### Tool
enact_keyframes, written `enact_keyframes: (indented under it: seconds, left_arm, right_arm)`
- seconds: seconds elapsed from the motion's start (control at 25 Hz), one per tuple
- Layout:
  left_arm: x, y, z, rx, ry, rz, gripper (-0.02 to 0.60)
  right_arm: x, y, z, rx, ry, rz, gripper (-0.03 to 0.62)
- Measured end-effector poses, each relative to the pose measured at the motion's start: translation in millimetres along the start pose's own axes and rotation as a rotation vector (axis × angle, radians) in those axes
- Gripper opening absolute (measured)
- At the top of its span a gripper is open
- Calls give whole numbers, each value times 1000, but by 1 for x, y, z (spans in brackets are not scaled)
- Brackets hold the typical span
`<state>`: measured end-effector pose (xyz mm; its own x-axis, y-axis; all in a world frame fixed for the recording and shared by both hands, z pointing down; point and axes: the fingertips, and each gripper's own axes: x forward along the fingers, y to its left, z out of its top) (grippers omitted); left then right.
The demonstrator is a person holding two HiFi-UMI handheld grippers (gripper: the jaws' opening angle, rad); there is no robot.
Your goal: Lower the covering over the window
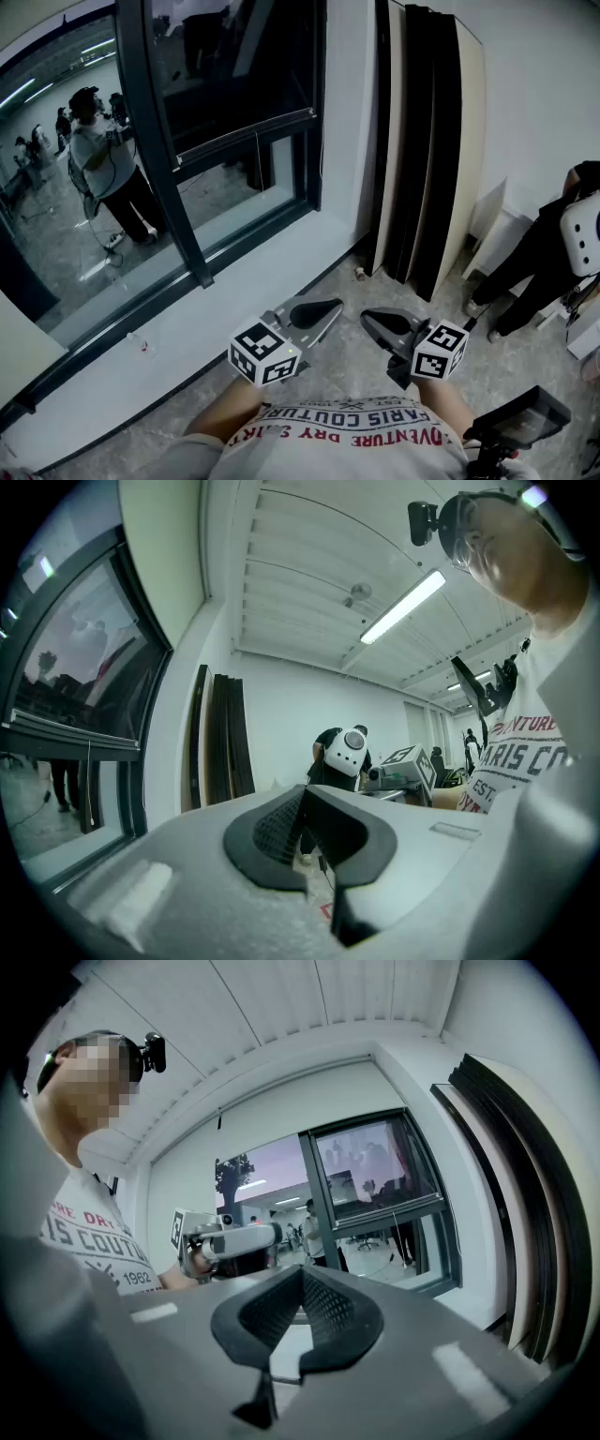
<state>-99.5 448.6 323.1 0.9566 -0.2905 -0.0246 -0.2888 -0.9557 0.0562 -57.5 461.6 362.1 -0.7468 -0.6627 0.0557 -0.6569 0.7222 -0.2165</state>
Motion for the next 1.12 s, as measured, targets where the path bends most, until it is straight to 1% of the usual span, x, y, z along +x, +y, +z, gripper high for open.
enact_keyframes:
  seconds: [0.16,0.56,0.68,1.0,1.12]
  left_arm:
    - [-2,3,-4,-5,22,-10,2]
    - [-8,9,-7,-15,27,-3,2]
    - [-11,11,-5,-19,26,1,2]
    - [-10,17,-5,-29,4,0,2]
    - [-6,20,-8,-34,10,-7,2]
  right_arm:
    - [5,-1,1,14,-8,-4,5]
    - [10,-4,-3,34,-6,-10,5]
    - [13,-5,0,54,-17,-9,5]
    - [10,-9,-4,70,-3,-24,6]
    - [9,-16,-5,87,-21,-35,6]
